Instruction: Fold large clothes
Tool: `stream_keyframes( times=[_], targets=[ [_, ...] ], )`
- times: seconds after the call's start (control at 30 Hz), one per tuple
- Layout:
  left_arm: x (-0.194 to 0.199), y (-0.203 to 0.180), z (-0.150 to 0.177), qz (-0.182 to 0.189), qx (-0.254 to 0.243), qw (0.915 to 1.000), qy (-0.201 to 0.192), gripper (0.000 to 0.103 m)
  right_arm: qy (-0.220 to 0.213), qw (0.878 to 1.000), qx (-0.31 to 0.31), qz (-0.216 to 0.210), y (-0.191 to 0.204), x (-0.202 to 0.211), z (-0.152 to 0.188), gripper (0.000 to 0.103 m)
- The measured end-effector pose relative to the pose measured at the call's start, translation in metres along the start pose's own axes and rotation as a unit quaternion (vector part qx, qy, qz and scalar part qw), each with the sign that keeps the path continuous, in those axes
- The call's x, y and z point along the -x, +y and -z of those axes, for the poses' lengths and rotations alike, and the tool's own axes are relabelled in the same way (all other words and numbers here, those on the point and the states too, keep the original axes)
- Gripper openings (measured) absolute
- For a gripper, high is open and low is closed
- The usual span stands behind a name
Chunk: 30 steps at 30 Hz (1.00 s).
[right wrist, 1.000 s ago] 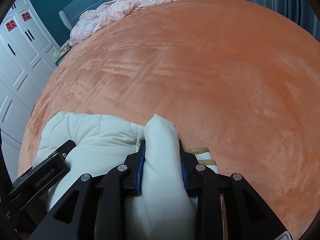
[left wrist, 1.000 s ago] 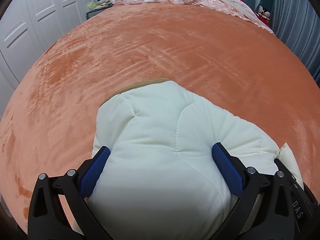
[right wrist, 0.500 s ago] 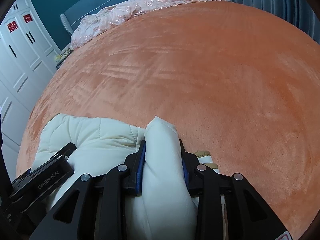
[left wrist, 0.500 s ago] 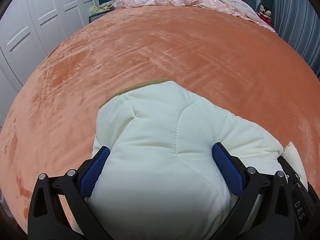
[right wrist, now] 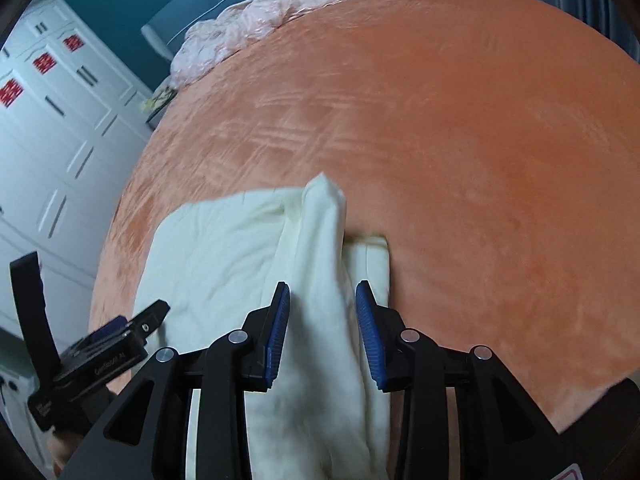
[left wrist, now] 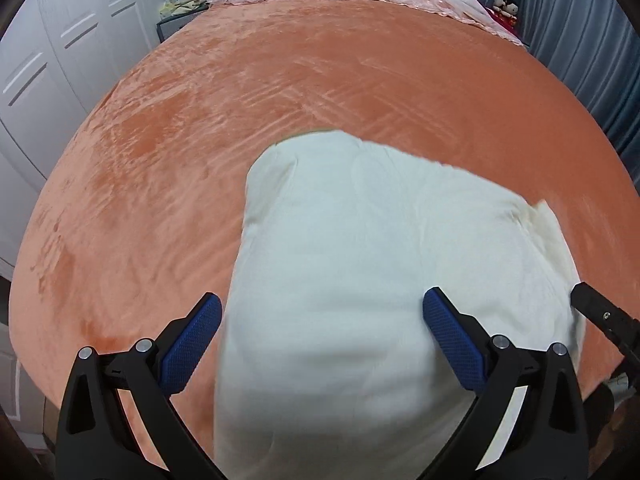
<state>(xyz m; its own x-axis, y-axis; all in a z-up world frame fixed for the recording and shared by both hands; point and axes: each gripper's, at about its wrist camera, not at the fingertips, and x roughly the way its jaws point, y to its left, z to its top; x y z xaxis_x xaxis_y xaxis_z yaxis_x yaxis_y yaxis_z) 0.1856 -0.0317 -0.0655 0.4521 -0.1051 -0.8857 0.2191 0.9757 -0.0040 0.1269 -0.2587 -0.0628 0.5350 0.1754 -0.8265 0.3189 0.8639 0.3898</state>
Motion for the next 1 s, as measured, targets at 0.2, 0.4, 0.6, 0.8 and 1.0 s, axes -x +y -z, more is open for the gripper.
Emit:
stream_keyframes(
  times=[0.2, 0.4, 0.6, 0.8, 1.0],
  targets=[
    [0.026, 0.007, 0.062, 0.009, 0.004, 0.9992, 0.039, 0.098, 0.069, 0.994, 0.080, 0.007, 0.006, 0.019, 0.070, 0.035],
    [0.024, 0.014, 0.088, 0.015, 0.032, 0.9980, 0.053, 0.098, 0.072, 0.993, 0.093, 0.030, 0.007, 0.005, 0.099, 0.030],
    [0.023, 0.004, 0.097, -0.012, 0.017, 0.9993, 0.032, 0.098, 0.065, 0.989, 0.119, 0.055, 0.018, -0.008, 0.105, 0.030],
    [0.024, 0.001, 0.099, -0.026, 0.014, 0.9995, 0.015, 0.098, 0.058, 0.989, 0.124, 0.058, 0.021, -0.011, 0.106, 0.030],
    [0.030, 0.012, 0.095, 0.011, 0.040, 0.9987, 0.028, 0.098, 0.069, 0.994, 0.080, 0.025, 0.005, 0.004, 0.103, 0.035]
  ],
)
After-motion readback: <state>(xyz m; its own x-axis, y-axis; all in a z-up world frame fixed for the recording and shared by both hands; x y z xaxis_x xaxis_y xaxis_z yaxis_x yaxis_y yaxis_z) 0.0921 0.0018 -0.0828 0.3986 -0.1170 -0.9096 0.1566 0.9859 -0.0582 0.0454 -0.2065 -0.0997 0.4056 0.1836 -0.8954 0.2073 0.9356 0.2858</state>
